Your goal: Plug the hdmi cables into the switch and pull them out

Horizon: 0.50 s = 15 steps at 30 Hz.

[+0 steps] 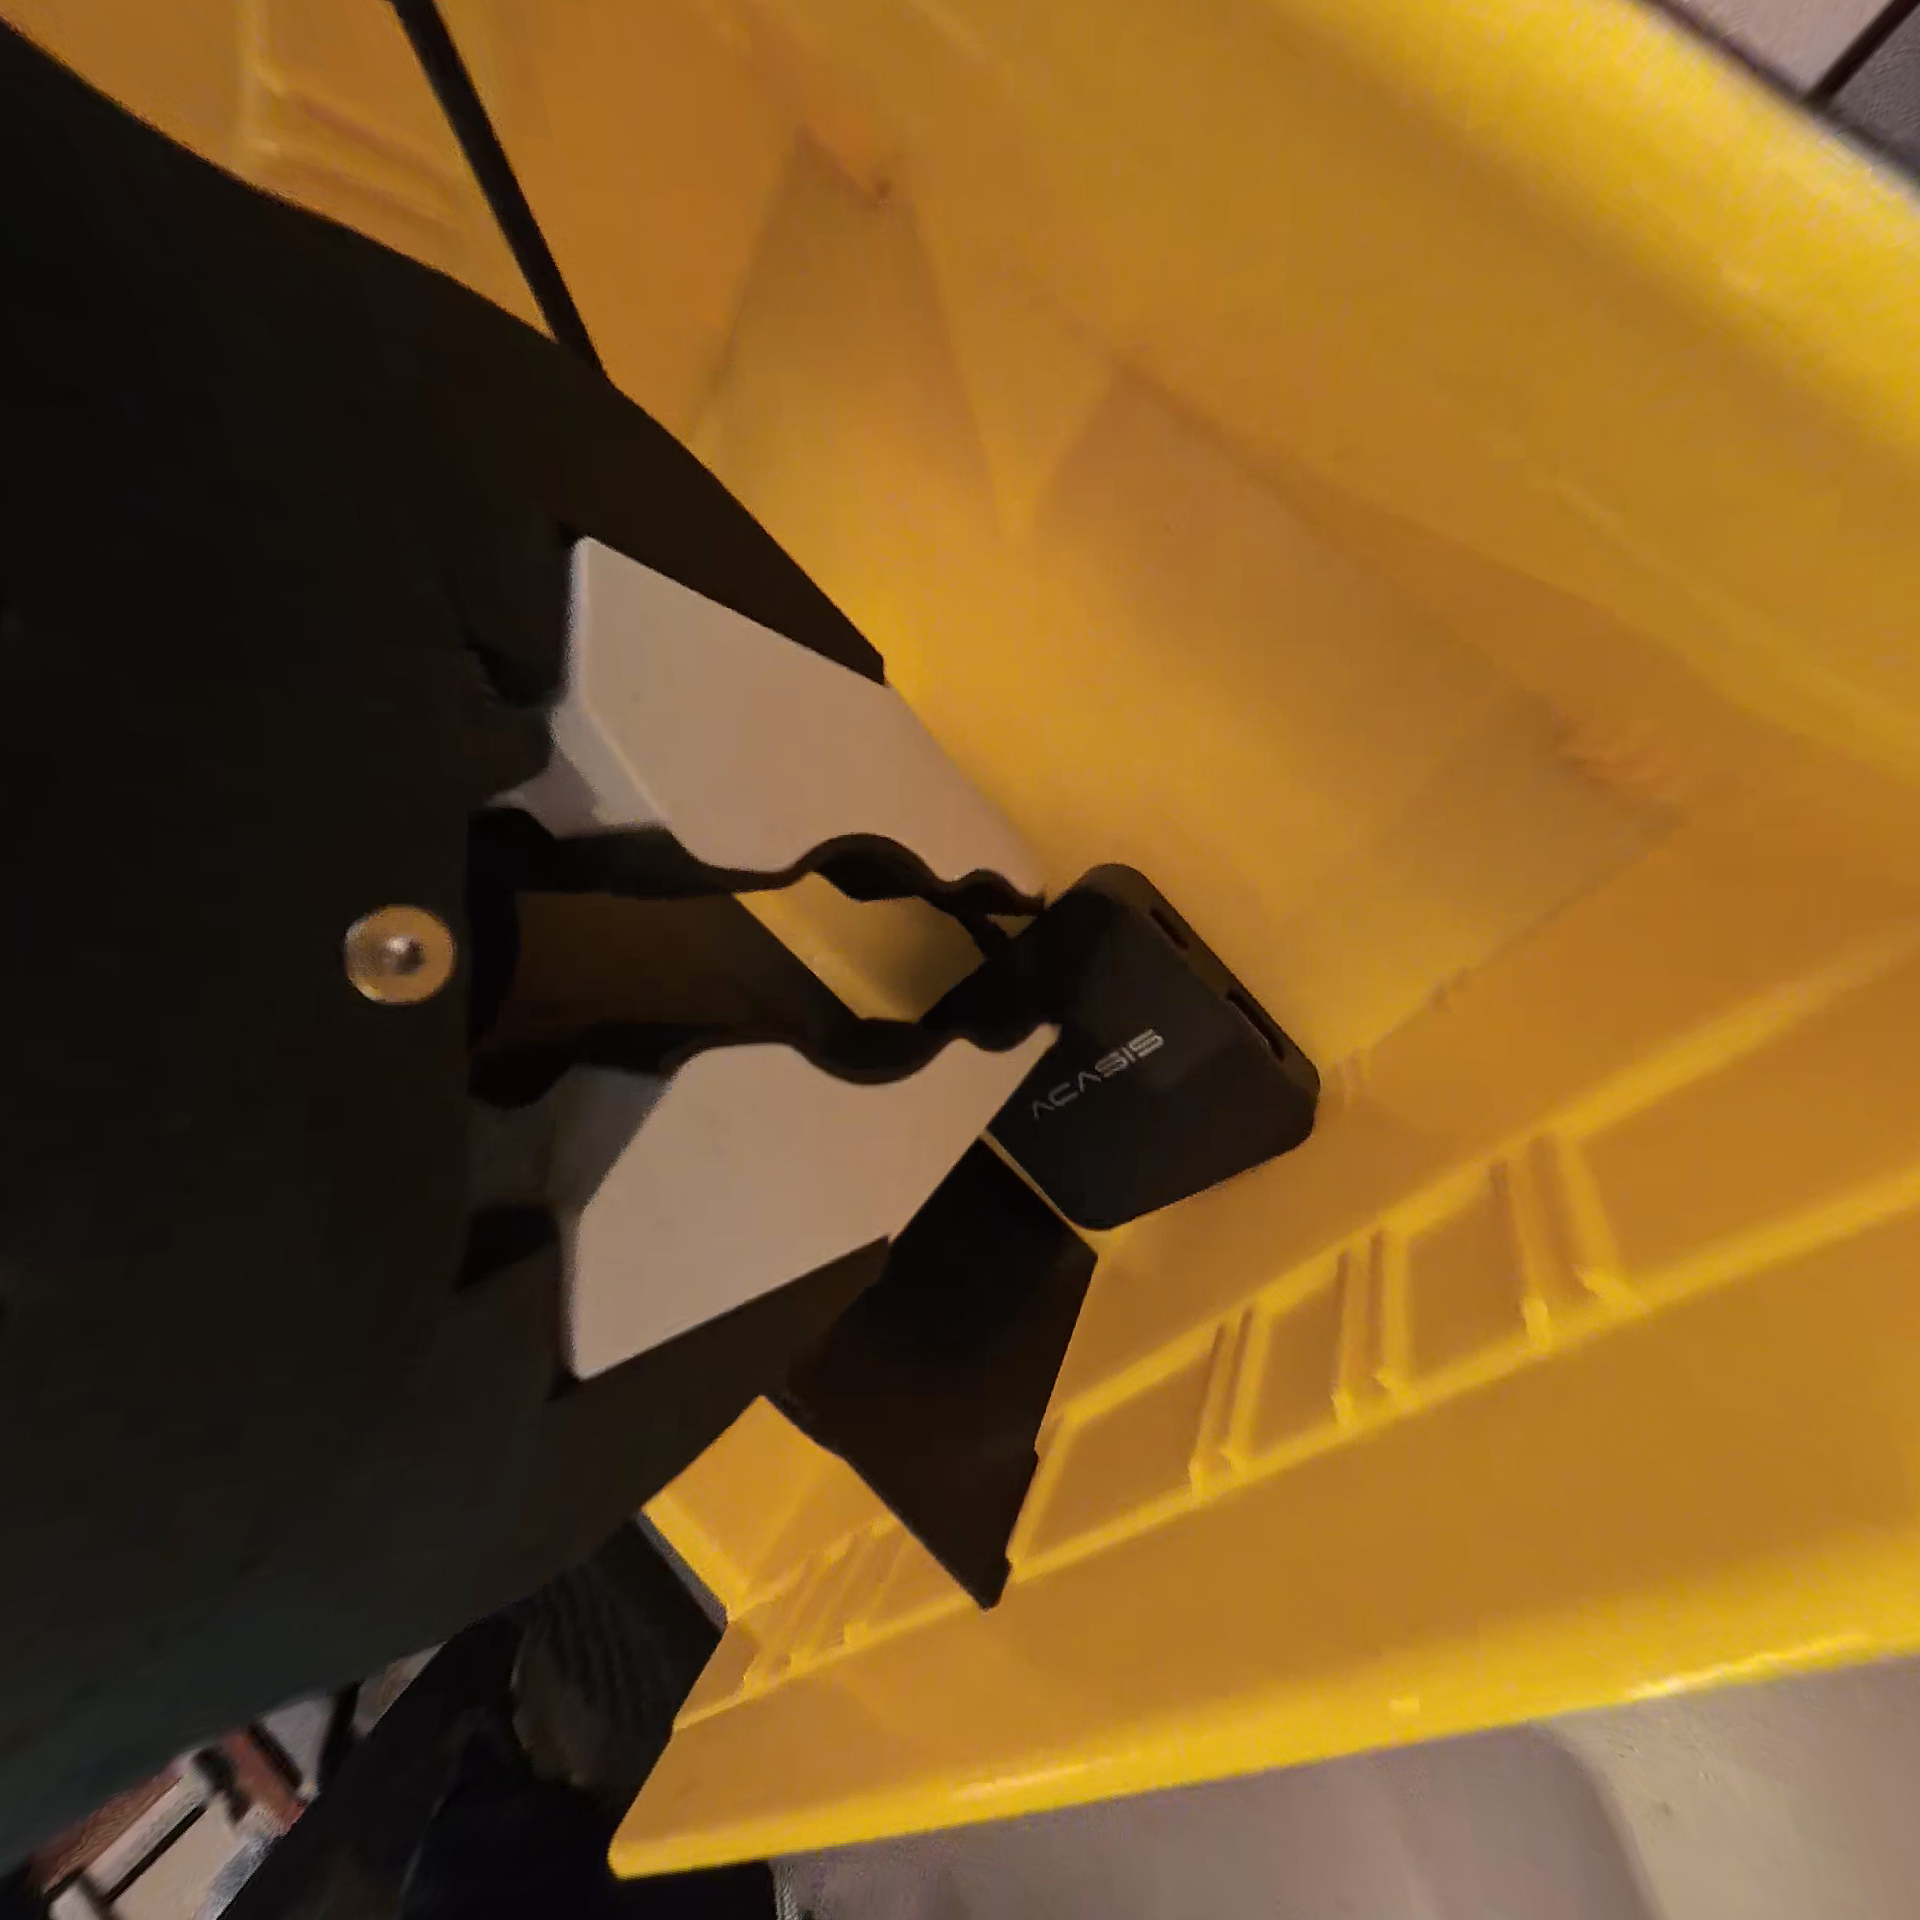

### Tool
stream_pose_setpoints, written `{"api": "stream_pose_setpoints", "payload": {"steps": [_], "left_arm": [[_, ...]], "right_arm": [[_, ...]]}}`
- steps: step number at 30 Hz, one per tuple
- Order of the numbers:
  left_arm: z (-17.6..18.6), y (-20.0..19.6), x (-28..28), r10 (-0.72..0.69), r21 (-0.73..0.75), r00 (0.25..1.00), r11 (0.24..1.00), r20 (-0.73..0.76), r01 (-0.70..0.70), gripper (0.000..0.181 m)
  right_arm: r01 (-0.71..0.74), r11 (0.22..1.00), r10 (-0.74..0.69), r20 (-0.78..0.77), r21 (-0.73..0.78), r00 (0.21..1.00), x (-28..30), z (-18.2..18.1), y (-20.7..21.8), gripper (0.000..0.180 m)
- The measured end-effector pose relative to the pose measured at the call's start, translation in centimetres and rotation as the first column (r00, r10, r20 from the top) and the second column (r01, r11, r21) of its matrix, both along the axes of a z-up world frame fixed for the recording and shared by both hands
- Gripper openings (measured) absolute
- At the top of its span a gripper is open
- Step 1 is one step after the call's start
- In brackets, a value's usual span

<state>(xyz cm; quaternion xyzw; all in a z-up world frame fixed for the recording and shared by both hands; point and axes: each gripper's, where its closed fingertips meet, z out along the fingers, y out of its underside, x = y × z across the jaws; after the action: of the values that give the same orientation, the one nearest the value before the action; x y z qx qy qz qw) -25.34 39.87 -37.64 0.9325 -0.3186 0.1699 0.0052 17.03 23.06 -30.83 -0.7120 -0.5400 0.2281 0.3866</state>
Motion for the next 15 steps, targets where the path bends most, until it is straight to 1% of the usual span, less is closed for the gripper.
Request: {"api": "stream_pose_setpoints", "payload": {"steps": [1,2,4,7,8,11,12,15], "left_arm": [[0.2,0.2,-0.2,-0.001,0.019,1.0,1.0,-0.006,0.001,0.005],[0.4,0.5,-0.4,0.001,0.046,1.0,0.999,-0.007,-0.001,0.0],[1.1,0.7,0.1,0.005,0.08,0.999,0.997,0.034,-0.008,0.0],[1.4,0.8,0.0,-0.03,0.124,1.0,0.992,-0.002,0.03,0.0],[1.4,0.8,-0.3,-0.033,0.129,0.999,0.991,-0.029,0.037,0.0],[1.0,1.8,-2.3,-0.039,0.193,0.983,0.978,-0.18,0.074,0.001],[1.1,1.9,-2.8,-0.06,0.201,0.975,0.974,-0.215,0.105,0.007],[1.8,1.9,-3.1,-0.15,0.221,0.958,0.953,-0.246,0.206,0.009]], "right_arm": [[0.0,1.0,0.0,0.0,-0.001,1.0,0.0,-0.1,0.0,0.045],[0.0,1.0,0.0,-0.001,-0.003,1.0,0.0,-0.1,-0.1,0.045],[0.0,1.0,0.0,-0.002,-0.004,1.0,0.1,-0.2,-0.1,0.044],[0.001,1.0,-0.001,0.001,-0.003,1.0,0.1,-0.2,-0.2,0.044],[0.0,1.0,0.0,0.002,-0.002,1.0,0.1,-0.2,-0.2,0.044],[-0.001,1.0,0.001,0.008,-0.002,1.0,0.2,-0.2,-0.2,0.044],[-0.001,1.0,0.001,0.011,-0.002,1.0,0.3,-0.2,-0.2,0.044],[0.001,1.0,0.0,0.022,-0.005,1.0,0.5,-0.4,-0.2,0.044]]}}
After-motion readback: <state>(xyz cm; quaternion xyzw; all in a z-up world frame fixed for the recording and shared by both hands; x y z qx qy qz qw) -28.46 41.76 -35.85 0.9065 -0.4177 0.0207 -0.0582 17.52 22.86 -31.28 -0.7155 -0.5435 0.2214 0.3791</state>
